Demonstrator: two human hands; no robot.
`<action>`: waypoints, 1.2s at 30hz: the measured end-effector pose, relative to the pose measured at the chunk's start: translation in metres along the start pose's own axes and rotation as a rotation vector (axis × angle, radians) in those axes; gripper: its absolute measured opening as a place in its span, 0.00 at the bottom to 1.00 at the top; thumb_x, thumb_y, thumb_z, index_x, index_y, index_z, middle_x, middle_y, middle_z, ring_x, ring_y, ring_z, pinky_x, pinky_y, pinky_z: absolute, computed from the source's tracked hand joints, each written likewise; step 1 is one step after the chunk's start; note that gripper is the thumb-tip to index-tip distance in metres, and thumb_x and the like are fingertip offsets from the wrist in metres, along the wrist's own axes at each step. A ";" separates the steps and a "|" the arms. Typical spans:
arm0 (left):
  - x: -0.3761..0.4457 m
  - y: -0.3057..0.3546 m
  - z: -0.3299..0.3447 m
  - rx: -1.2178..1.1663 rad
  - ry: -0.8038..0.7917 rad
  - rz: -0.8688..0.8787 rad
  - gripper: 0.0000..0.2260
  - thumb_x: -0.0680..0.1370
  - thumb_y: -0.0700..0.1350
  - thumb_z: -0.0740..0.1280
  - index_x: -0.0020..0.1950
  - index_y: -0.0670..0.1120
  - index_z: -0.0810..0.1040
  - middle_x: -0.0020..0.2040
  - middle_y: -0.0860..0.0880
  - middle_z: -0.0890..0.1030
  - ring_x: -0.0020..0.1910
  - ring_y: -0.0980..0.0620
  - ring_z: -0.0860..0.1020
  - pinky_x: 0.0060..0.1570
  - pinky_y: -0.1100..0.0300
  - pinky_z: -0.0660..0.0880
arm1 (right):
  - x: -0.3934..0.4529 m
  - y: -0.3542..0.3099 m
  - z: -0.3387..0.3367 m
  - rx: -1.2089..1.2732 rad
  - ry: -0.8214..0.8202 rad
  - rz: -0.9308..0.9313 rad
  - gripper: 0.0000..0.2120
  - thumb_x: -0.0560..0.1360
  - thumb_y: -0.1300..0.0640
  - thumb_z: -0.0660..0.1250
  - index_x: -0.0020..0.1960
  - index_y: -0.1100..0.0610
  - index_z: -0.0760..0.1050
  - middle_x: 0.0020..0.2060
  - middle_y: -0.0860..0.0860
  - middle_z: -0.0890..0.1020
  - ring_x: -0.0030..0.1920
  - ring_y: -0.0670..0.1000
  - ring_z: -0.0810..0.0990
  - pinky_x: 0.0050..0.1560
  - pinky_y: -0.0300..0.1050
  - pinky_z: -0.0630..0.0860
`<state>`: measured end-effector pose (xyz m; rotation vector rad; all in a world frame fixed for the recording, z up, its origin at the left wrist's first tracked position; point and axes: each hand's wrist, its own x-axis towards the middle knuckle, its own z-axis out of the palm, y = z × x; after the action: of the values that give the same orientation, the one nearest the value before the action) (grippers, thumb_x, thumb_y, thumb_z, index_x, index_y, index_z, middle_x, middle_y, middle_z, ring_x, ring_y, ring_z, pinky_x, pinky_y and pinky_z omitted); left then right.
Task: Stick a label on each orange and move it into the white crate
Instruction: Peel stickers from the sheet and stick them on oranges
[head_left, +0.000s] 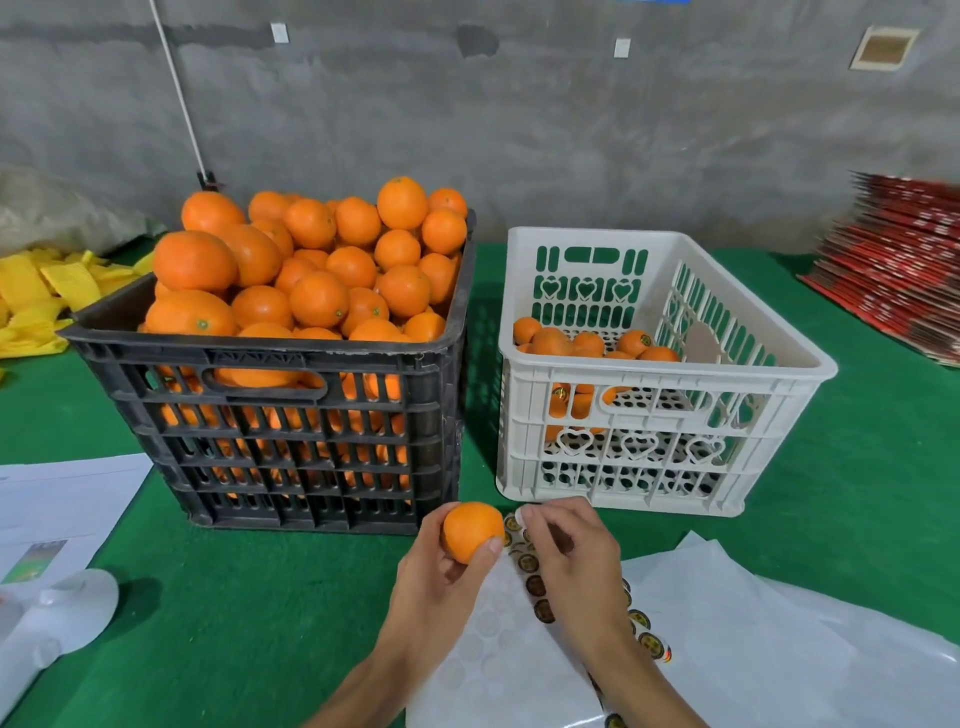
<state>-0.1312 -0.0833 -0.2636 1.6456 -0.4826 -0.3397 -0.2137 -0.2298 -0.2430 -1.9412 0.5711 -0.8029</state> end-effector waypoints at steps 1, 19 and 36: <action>0.000 0.002 0.001 0.010 -0.008 0.011 0.28 0.70 0.70 0.74 0.67 0.65 0.72 0.55 0.63 0.84 0.52 0.58 0.86 0.51 0.62 0.82 | -0.002 -0.004 0.002 0.020 0.024 -0.043 0.06 0.80 0.55 0.71 0.47 0.45 0.85 0.47 0.40 0.79 0.51 0.43 0.81 0.49 0.30 0.74; 0.054 0.173 -0.003 0.429 -0.078 0.702 0.28 0.82 0.44 0.72 0.80 0.53 0.67 0.76 0.62 0.66 0.69 0.59 0.75 0.69 0.58 0.75 | 0.074 -0.133 -0.053 -0.143 0.150 -0.321 0.25 0.78 0.42 0.71 0.71 0.51 0.72 0.54 0.48 0.83 0.50 0.46 0.84 0.51 0.46 0.82; 0.171 0.232 -0.124 0.949 0.319 0.263 0.25 0.77 0.51 0.77 0.72 0.46 0.78 0.64 0.38 0.81 0.67 0.36 0.76 0.67 0.43 0.71 | 0.087 -0.109 -0.039 -0.139 0.150 -0.412 0.14 0.83 0.59 0.64 0.68 0.55 0.79 0.78 0.46 0.67 0.78 0.44 0.64 0.74 0.55 0.69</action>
<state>0.0509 -0.0819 -0.0075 2.4507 -0.6550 0.4220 -0.1765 -0.2605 -0.1070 -2.1743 0.3219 -1.2015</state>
